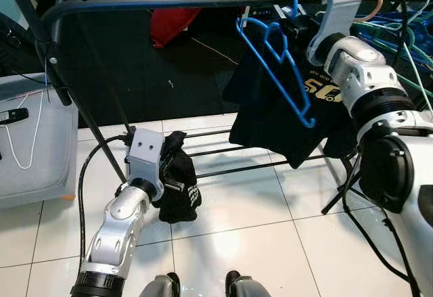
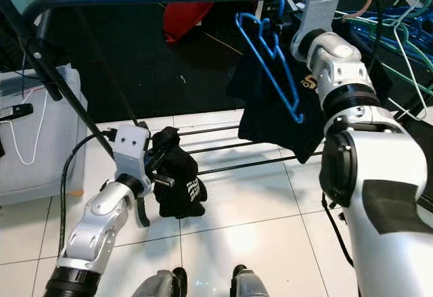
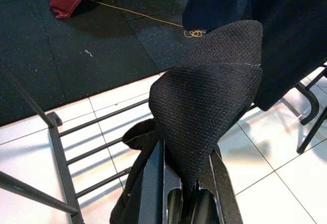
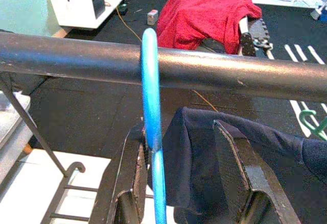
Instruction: Hang hanger
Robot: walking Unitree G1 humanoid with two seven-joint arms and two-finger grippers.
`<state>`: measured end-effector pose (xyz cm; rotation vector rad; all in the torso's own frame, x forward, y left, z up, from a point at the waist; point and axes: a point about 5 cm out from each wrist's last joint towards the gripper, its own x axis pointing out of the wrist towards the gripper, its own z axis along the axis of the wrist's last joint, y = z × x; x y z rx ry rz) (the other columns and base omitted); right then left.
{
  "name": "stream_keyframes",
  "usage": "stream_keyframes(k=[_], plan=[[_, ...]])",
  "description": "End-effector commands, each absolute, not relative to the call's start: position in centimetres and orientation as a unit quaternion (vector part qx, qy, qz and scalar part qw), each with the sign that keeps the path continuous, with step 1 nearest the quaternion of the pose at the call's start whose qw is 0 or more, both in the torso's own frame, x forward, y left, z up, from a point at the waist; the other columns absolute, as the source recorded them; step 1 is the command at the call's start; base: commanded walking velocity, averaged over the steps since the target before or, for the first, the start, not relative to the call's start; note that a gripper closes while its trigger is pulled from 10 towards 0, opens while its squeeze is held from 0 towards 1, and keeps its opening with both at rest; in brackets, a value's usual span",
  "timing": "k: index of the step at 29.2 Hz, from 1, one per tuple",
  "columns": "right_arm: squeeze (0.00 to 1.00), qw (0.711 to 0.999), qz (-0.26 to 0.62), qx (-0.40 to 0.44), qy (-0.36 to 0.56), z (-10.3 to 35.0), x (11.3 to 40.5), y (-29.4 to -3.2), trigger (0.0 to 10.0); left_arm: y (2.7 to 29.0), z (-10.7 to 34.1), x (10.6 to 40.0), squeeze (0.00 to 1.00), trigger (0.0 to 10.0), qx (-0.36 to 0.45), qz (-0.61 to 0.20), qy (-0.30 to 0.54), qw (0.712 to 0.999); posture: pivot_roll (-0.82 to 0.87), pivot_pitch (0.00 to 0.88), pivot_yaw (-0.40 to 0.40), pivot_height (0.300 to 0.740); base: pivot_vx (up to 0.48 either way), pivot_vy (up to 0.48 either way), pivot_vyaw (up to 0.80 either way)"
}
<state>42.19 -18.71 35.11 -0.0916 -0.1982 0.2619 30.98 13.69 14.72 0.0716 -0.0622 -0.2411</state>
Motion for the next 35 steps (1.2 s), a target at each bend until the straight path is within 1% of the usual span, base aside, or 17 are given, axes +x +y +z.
stream_keyframes(k=[1,4,8,10,11,12,13,14,15,17,19,20,22,24,27,31,35], plan=[[0.00,0.983,0.133,-0.055,-0.112,35.5,42.0,-19.0,10.0,13.6,14.5,31.0,0.00,10.0,0.036,-0.125,-0.032,0.991,-0.02,0.228,-0.030,0.740,0.000,0.000,0.00],[0.00,0.978,0.158,-0.052,-0.127,35.5,41.9,-18.9,10.0,13.4,14.7,31.2,0.00,10.0,0.036,-0.132,-0.035,0.990,-0.02,0.201,-0.018,0.740,0.000,0.000,0.00],[0.00,0.971,0.180,-0.056,-0.144,35.2,41.7,-18.6,10.0,13.3,14.9,31.4,0.00,10.0,0.041,-0.133,-0.040,0.989,-0.03,0.188,-0.015,0.740,0.000,0.000,0.00],[0.00,0.961,0.181,-0.047,-0.205,34.9,41.3,-18.1,10.0,13.5,15.0,31.8,0.00,10.0,0.027,-0.123,-0.042,0.991,-0.05,0.155,-0.009,0.740,0.000,0.000,0.00],[0.00,0.961,0.181,-0.047,-0.205,34.9,41.3,-18.1,10.0,13.5,15.0,31.8,0.00,10.0,0.027,-0.123,-0.042,0.991,-0.05,0.155,-0.009,0.740,0.000,0.000,0.00],[0.00,0.953,0.174,-0.037,-0.245,34.6,40.9,-17.8,10.0,13.5,15.2,32.1,0.00,10.0,0.016,-0.118,-0.041,0.992,-0.05,0.152,-0.009,0.740,0.000,0.000,0.00],[0.00,0.953,0.174,-0.037,-0.245,34.6,40.9,-17.8,10.0,13.5,15.2,32.1,0.00,10.0,0.016,-0.118,-0.041,0.992,-0.05,0.152,-0.009,0.740,0.000,0.000,0.00],[0.00,0.948,0.168,-0.037,-0.269,33.7,40.5,-17.4,10.0,13.3,15.3,32.1,0.00,10.0,0.021,-0.120,-0.045,0.992,-0.04,0.144,-0.004,0.740,0.000,0.000,0.00],[0.00,0.948,0.168,-0.037,-0.269,33.7,40.5,-17.4,10.0,13.3,15.3,32.1,0.00,10.0,0.021,-0.120,-0.045,0.992,-0.04,0.144,-0.004,0.740,0.000,0.000,0.00],[0.00,0.937,0.159,-0.035,-0.309,31.6,39.1,-16.6,10.0,13.0,15.5,32.3,0.00,10.0,0.030,-0.118,-0.050,0.991,-0.04,0.139,0.007,0.740,0.000,0.000,0.00],[0.00,0.935,0.133,-0.022,-0.328,29.1,37.7,-16.4,10.0,12.6,15.2,32.3,0.00,10.0,0.017,-0.116,-0.040,0.992,-0.05,0.132,0.020,0.740,0.000,0.000,0.00],[0.00,0.935,0.133,-0.022,-0.328,29.1,37.7,-16.4,10.0,12.6,15.2,32.3,0.00,10.0,0.017,-0.116,-0.040,0.992,-0.05,0.132,0.020,0.740,0.000,0.000,0.00],[0.00,0.935,0.111,-0.014,-0.337,27.6,36.5,-16.4,10.0,12.2,15.0,32.0,0.00,10.0,0.020,-0.124,-0.043,0.991,-0.05,0.128,0.029,0.740,0.000,0.000,0.00],[0.00,0.934,0.104,-0.016,-0.340,27.2,36.1,-16.3,10.0,12.1,15.1,32.0,0.00,10.0,0.025,-0.126,-0.048,0.990,-0.06,0.127,0.031,0.740,0.000,0.000,0.00],[0.00,0.943,0.089,0.009,-0.319,25.6,35.1,-16.1,10.0,11.8,15.4,32.0,0.00,10.0,0.026,-0.120,-0.064,0.990,-0.06,0.127,0.035,0.740,0.000,0.000,0.00],[0.00,0.953,0.091,0.010,-0.290,24.3,34.4,-15.7,10.0,11.8,16.0,32.3,0.00,10.0,0.022,-0.112,-0.078,0.990,-0.06,0.129,0.035,0.740,0.000,0.000,0.00],[0.00,0.956,0.087,0.013,-0.281,23.9,34.2,-15.8,10.0,11.8,16.1,32.4,0.00,10.0,0.022,-0.111,-0.082,0.990,-0.06,0.131,0.037,0.740,0.000,0.000,0.00]])
